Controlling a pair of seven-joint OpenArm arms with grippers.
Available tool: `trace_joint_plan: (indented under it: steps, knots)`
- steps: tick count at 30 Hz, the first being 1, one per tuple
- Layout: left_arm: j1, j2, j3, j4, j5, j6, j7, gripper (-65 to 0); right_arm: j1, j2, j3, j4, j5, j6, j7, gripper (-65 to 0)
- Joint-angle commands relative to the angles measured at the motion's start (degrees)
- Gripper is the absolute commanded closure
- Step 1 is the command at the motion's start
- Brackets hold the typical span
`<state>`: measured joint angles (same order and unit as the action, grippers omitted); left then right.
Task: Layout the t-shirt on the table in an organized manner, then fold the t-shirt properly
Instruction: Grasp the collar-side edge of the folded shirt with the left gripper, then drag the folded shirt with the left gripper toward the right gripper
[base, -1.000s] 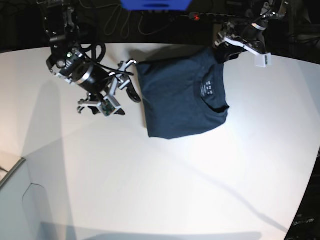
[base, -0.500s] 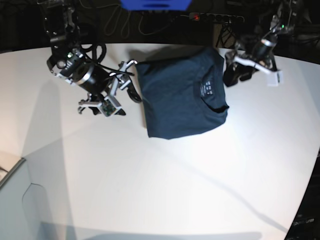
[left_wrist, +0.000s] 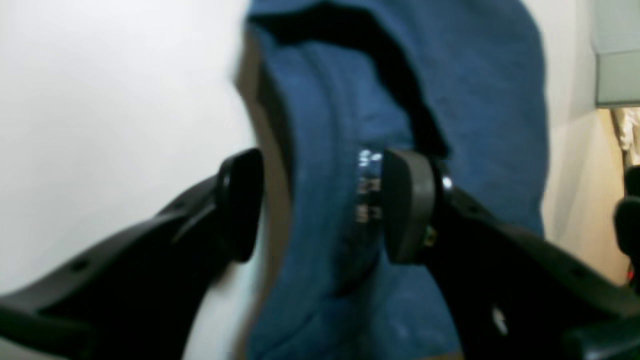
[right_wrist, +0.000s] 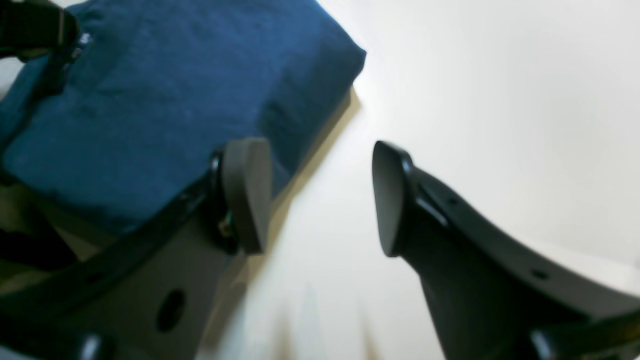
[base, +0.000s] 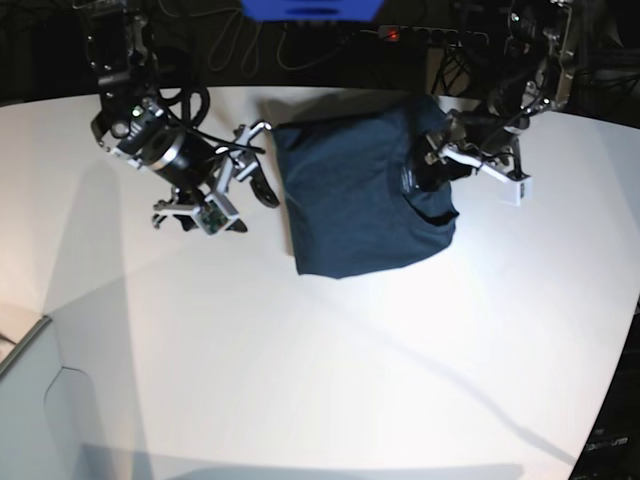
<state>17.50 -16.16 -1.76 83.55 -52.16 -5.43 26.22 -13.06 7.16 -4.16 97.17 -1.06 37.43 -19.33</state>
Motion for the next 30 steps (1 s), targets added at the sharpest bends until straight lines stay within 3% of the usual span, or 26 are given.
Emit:
trace_joint_plan:
  steps: [1, 12, 18, 22, 27, 30]
  knots:
    - [-0.7, 0.4, -0.3, 0.1, -0.8, -0.5, -0.6, -36.2, 0.4, 0.2, -0.1, 1.0, 1.1, 0.2, 1.5, -32.5]
    - [-7.5, 3.4, 1.0, -9.0, -0.5, -0.6, 5.7, -36.2, 0.5, 0.2, -0.2, 1.0, 1.1, 0.2, 1.5, -32.5]
    - [-8.0, 3.5, 1.1, -9.7, -0.3, -0.6, 5.9, -35.5, 0.4, 0.2, 0.0, 1.0, 1.1, 0.2, 1.5, -32.5]
    - [-8.6, 3.5, 1.2, -9.7, -0.3, -0.6, 5.9, -25.7, 0.4, 0.2, -0.1, 1.0, 1.1, 0.2, 1.4, -32.5]
    - [-10.4, 2.9, 2.9, -10.1, -0.2, -0.6, 5.9, -1.5, 0.4, 0.2, 0.1, 1.0, 1.1, 0.2, 1.4, -32.5]
    - [-12.9, 0.2, 8.2, -10.2, -0.2, -0.6, 5.8, -1.5, 0.3, 0.4, 0.2, 1.0, 1.1, 0.2, 1.4, -32.3]
